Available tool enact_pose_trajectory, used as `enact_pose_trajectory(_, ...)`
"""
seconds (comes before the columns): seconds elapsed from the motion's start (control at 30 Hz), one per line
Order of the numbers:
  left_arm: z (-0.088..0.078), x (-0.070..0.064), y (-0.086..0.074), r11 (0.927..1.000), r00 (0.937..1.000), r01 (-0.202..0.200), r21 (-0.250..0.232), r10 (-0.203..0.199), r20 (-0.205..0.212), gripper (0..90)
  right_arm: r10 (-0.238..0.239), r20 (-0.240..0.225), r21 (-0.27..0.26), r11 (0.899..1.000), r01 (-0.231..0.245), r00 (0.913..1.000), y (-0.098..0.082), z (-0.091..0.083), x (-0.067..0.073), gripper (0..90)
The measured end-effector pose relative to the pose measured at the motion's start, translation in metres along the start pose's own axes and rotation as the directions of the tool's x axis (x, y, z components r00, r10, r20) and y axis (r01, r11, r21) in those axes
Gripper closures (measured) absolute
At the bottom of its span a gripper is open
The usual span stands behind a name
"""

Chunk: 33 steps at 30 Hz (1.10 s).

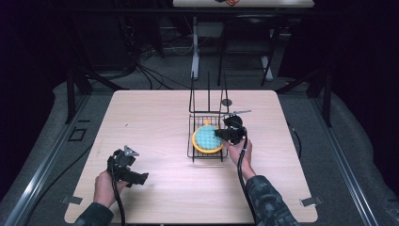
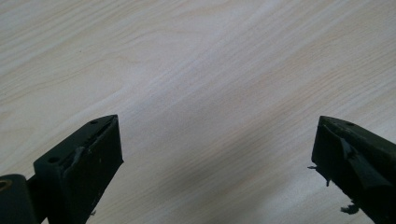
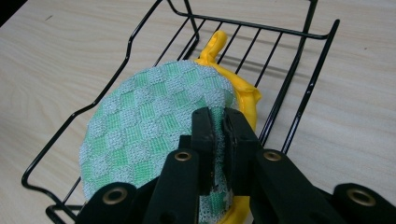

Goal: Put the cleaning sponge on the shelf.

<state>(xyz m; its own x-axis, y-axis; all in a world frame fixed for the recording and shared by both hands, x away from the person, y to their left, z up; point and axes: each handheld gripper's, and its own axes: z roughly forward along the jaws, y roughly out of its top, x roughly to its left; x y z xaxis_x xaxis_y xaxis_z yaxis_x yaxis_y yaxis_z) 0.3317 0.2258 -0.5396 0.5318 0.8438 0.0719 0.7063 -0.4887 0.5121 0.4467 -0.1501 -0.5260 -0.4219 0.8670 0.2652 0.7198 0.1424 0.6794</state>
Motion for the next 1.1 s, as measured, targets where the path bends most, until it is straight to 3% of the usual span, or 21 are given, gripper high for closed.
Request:
enact_pose_trajectory(0.27, 0.0, -0.001, 0.0, 1.0, 1.0, -0.001, 0.003, 0.001, 0.005, 1.8, -0.009, 0.019, -0.009, 1.0, 0.009, 0.9998, 0.003, 0.004, 0.002, 83.7)
enact_pose_trajectory(0.4, 0.0, -0.001, 0.0, 1.0, 1.0, -0.003, -0.001, 0.003, 0.002, 2.0, 0.0, 0.008, -0.004, 1.0, 0.0, 1.0, 0.004, 0.004, 0.0, 80.7)
enact_pose_trajectory(0.47, 0.0, -0.001, 0.0, 1.0, 1.0, -0.004, 0.0, 0.004, 0.003, 2.0, 0.011, -0.006, -0.006, 1.0, -0.011, 0.9999, 0.005, 0.002, 0.0, 73.1)
enact_pose_trajectory(0.53, 0.0, -0.001, 0.0, 1.0, 1.0, -0.004, 0.001, 0.004, 0.004, 2.0, 0.006, -0.011, 0.0, 1.0, -0.006, 0.9999, 0.005, 0.001, 0.0, 71.0)
enact_pose_trajectory(0.6, 0.0, -0.001, 0.0, 1.0, 1.0, -0.007, 0.002, 0.007, 0.003, 2.0, -0.005, -0.03, 0.004, 1.0, 0.006, 0.9995, 0.006, -0.001, 0.002, 57.9)
enact_pose_trajectory(0.63, 0.0, -0.001, 0.0, 1.0, 1.0, -0.007, 0.001, 0.007, 0.004, 2.0, -0.005, -0.03, 0.004, 1.0, 0.006, 0.9995, 0.006, -0.001, 0.002, 57.9)
enact_pose_trajectory(0.87, 0.0, -0.001, 0.0, 1.0, 1.0, -0.008, 0.002, 0.008, 0.003, 2.0, -0.028, -0.061, 0.009, 1.0, 0.028, 0.9978, 0.007, -0.012, 0.007, 35.5)
enact_pose_trajectory(1.0, -0.001, -0.001, 0.0, 0.9999, 0.9999, -0.01, -0.003, 0.01, 0.0, 2.0, -0.04, -0.073, -0.005, 0.999, 0.04, 0.9965, 0.007, -0.026, 0.008, 14.3)
enact_pose_trajectory(1.1, -0.001, -0.001, 0.0, 0.9999, 0.9999, -0.011, -0.003, 0.011, 0.002, 2.0, -0.052, -0.077, -0.008, 0.999, 0.051, 0.9957, 0.006, -0.033, 0.01, 11.2)
